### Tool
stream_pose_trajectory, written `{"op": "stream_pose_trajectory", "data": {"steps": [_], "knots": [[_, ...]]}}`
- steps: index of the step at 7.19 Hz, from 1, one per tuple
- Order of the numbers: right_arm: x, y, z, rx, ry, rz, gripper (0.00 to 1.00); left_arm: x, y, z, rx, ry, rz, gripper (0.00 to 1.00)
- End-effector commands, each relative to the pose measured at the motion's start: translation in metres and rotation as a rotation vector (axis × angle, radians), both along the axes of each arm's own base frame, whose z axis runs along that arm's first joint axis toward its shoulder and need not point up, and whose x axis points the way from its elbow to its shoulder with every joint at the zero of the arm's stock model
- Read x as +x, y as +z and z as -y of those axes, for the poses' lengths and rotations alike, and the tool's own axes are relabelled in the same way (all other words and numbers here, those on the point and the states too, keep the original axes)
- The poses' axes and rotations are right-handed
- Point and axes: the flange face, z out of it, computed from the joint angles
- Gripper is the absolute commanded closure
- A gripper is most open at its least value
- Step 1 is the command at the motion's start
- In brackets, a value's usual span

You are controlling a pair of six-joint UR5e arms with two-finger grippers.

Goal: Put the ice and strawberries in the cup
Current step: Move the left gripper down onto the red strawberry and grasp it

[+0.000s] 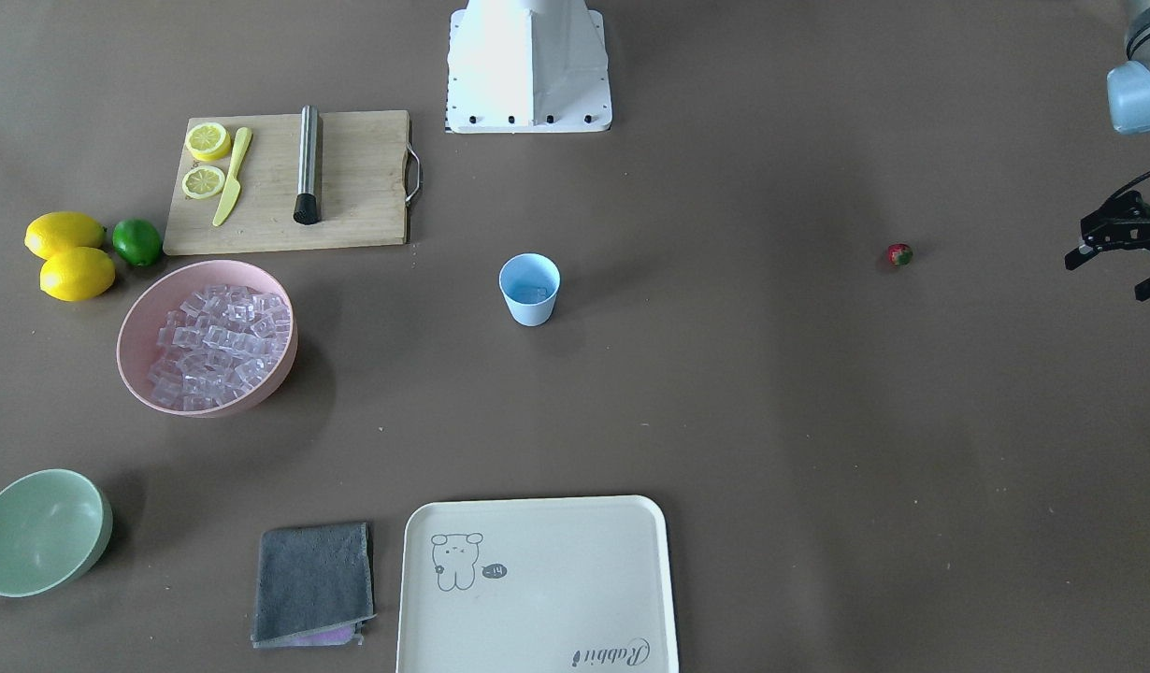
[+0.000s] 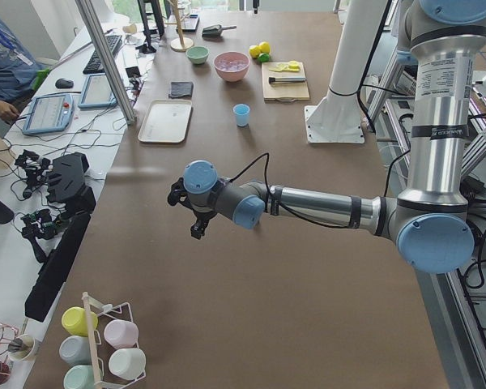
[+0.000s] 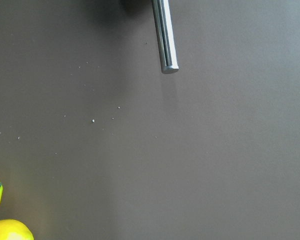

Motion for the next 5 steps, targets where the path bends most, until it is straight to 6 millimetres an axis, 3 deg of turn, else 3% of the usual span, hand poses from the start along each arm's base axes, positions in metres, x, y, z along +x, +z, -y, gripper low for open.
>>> {"op": "stream_pose_trajectory", "data": {"steps": [1, 3, 5], "knots": [[0.0, -0.001, 0.0, 0.001, 0.0, 0.002, 0.0, 0.058, 0.017, -0.051, 0.01, -0.06, -0.013, 0.0], [0.0, -0.001, 0.001, 0.003, 0.0, 0.002, 0.0, 0.1, 0.028, -0.092, 0.035, -0.067, 0.006, 0.0], [0.0, -0.002, 0.003, 0.006, 0.0, 0.003, 0.0, 0.138, 0.013, -0.104, -0.001, -0.111, 0.017, 0.0]]}}
